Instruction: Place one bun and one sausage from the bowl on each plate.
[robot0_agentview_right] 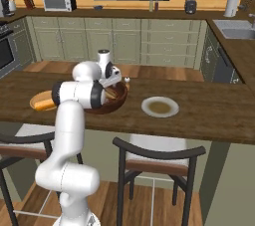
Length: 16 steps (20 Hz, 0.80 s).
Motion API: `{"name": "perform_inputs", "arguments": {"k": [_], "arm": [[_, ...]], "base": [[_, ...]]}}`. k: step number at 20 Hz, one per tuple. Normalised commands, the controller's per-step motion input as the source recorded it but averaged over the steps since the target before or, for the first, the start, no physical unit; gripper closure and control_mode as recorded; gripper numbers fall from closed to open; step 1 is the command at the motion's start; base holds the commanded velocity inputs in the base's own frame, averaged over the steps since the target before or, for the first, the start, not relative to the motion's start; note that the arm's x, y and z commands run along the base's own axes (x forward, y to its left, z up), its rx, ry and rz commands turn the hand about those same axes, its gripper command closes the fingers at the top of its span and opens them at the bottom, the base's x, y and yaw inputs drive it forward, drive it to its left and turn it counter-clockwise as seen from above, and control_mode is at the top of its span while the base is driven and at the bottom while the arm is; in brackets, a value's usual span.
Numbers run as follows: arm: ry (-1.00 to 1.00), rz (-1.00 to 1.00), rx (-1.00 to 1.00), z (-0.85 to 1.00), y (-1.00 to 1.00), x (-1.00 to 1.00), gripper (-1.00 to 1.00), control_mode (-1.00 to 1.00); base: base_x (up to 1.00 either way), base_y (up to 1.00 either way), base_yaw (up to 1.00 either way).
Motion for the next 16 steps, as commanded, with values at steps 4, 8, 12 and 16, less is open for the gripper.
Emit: {"name": "perform_inputs", "arguments": {"k": [4,8,12,16], "arm": [[0.00,0.00,-0.02,-0.33,0.00,0.04,-1.00,-1.00],[0.00,0.00,-0.04,-0.24,0.03,0.11,-1.00,-1.00],[0.00,0.00,-0.02,-0.15,0.03,0.01,-1.00,-1.00],[0.00,0.00,-0.02,-0.14,0.06,0.00,-1.00,-1.00]], "base": [[0.00,0.00,0.00],[0.00,0.00,0.00],[0.00,0.00,0.00],[0.00,0.00,0.00]]}}
